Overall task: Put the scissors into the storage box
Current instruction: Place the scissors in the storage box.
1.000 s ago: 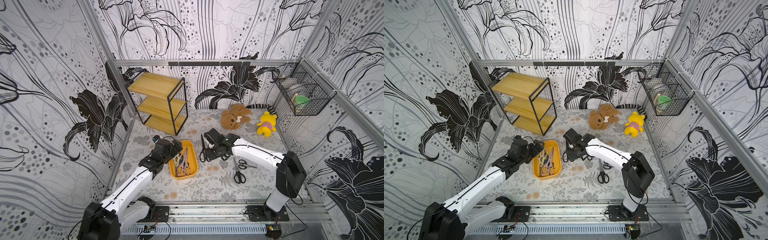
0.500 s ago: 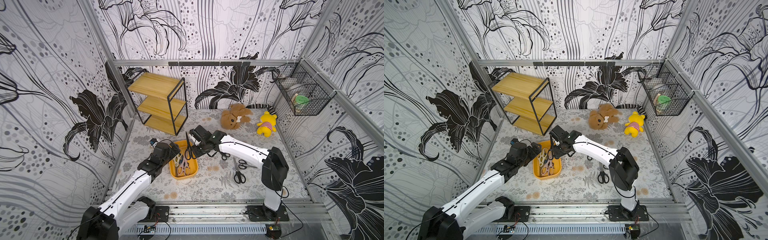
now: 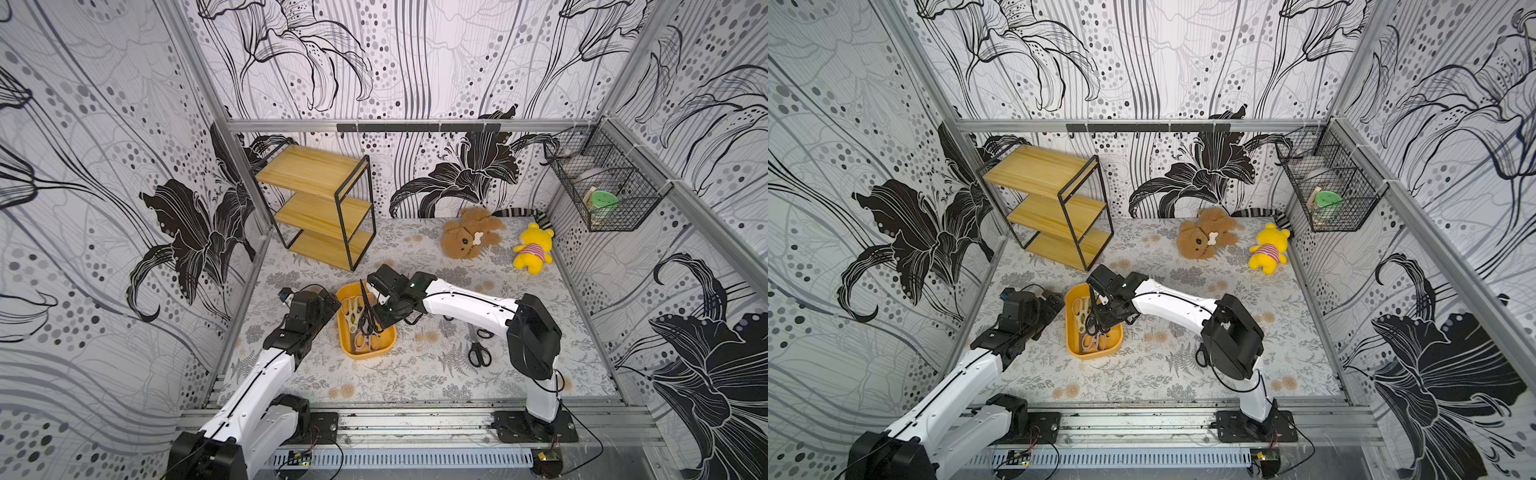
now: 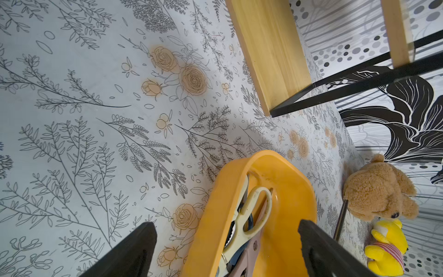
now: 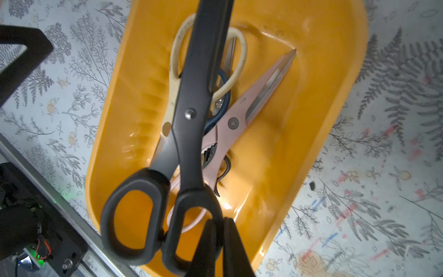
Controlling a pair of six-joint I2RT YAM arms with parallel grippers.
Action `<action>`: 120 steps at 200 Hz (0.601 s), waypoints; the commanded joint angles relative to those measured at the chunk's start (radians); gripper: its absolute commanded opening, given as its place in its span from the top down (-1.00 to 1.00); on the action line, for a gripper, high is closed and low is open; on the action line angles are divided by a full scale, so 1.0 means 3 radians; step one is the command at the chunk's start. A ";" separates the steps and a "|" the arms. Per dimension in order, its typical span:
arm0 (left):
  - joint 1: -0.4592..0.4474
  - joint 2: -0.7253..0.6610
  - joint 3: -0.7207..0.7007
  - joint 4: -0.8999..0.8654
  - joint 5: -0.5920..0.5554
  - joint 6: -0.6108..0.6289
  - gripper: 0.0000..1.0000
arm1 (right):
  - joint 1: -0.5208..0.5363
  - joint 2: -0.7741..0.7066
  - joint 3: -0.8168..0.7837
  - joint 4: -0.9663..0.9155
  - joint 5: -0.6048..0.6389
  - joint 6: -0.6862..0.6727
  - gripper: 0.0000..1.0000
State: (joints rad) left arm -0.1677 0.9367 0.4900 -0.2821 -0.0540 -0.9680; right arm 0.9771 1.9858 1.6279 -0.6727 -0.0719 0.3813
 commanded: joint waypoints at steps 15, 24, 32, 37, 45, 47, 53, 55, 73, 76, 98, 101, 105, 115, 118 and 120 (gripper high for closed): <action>0.0192 -0.0032 -0.0119 0.0194 0.0286 0.0015 -0.95 | 0.0036 0.0114 0.0074 0.0039 -0.0052 0.0081 1.00; 0.0222 -0.0035 -0.0130 0.0201 0.0311 0.0012 -0.95 | 0.0033 0.0130 0.0071 0.0044 -0.0053 0.0084 1.00; 0.0248 -0.0034 -0.0140 0.0205 0.0331 0.0019 -0.95 | 0.0035 0.0140 0.0075 0.0041 -0.0052 0.0088 1.00; 0.0263 -0.0036 -0.0145 0.0210 0.0351 0.0016 -0.95 | 0.0033 0.0149 0.0068 0.0035 -0.0052 0.0085 1.00; 0.0289 -0.0044 -0.0152 0.0217 0.0373 0.0017 -0.95 | 0.0035 0.0168 0.0066 0.0021 -0.0052 0.0087 1.00; 0.0294 -0.0047 -0.0154 0.0217 0.0380 0.0017 -0.95 | 0.0036 0.0173 0.0065 0.0018 -0.0052 0.0087 1.00; 0.0307 -0.0046 -0.0156 0.0219 0.0396 0.0017 -0.95 | 0.0031 0.0185 0.0065 0.0011 -0.0052 0.0084 1.00; 0.0317 -0.0045 -0.0159 0.0223 0.0396 0.0019 -0.95 | 0.0033 0.0189 0.0065 0.0009 -0.0052 0.0084 1.00; 0.0343 -0.0043 -0.0166 0.0233 0.0425 0.0019 -0.95 | 0.0035 0.0219 0.0050 -0.0006 -0.0067 0.0082 1.00; 0.0344 -0.0040 -0.0170 0.0230 0.0425 0.0016 -0.95 | 0.0038 0.0222 0.0049 -0.0007 -0.0072 0.0084 1.00; 0.0360 -0.0035 -0.0171 0.0239 0.0438 0.0016 -0.95 | 0.0045 0.0236 0.0005 -0.0016 -0.0082 0.0079 1.00; 0.0362 -0.0035 -0.0171 0.0240 0.0440 0.0019 -0.95 | 0.0042 0.0236 -0.0001 -0.0015 -0.0082 0.0079 1.00; 0.0364 -0.0035 -0.0171 0.0238 0.0439 0.0016 -0.95 | 0.0041 0.0240 -0.0010 -0.0016 -0.0082 0.0082 1.00; 0.0369 -0.0032 -0.0175 0.0240 0.0444 0.0019 -0.95 | 0.0047 0.0248 -0.0031 -0.0021 -0.0085 0.0085 1.00; 0.0370 -0.0032 -0.0174 0.0240 0.0443 0.0018 -0.95 | 0.0046 0.0255 -0.0036 -0.0019 -0.0085 0.0086 1.00; 0.0370 -0.0031 -0.0174 0.0242 0.0445 0.0019 -0.95 | 0.0049 0.0253 -0.0037 -0.0022 -0.0083 0.0086 1.00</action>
State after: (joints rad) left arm -0.0647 0.9363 0.4519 -0.2527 0.0654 -0.9680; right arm 0.9833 2.0487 1.6276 -0.6693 -0.0853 0.3851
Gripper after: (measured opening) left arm 0.974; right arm 0.089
